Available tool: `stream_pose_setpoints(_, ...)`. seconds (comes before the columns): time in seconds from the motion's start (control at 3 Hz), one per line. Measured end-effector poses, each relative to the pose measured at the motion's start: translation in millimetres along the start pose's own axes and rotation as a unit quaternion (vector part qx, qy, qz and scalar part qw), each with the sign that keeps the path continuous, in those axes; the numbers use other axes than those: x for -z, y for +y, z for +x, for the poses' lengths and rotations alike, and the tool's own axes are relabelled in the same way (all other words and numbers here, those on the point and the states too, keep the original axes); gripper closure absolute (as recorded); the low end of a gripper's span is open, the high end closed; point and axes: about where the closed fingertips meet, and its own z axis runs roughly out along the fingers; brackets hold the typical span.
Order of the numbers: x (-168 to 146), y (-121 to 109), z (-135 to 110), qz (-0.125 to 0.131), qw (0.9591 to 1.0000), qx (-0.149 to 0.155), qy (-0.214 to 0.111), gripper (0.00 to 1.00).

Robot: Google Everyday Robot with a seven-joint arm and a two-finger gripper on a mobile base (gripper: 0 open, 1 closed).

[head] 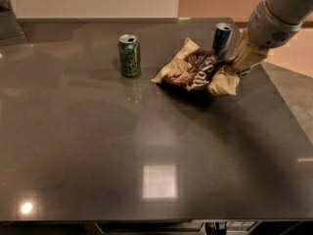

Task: Move brown chip bag near redbull can

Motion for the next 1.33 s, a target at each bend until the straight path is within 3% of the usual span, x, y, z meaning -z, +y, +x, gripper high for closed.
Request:
stream_pose_setpoints(0.33, -3.7, -10.8, 16.8, -0.001, 0.9999, -0.011, 0.002, 1.0)
stream_pose_setpoints(0.67, -9.3, -19.0, 28.5, -0.003, 0.9997, -0.022, 0.005, 0.86)
stream_pose_setpoints(1.33, -18.6, -32.2, 42.6, -0.003, 0.9989, -0.044, 0.017, 0.39)
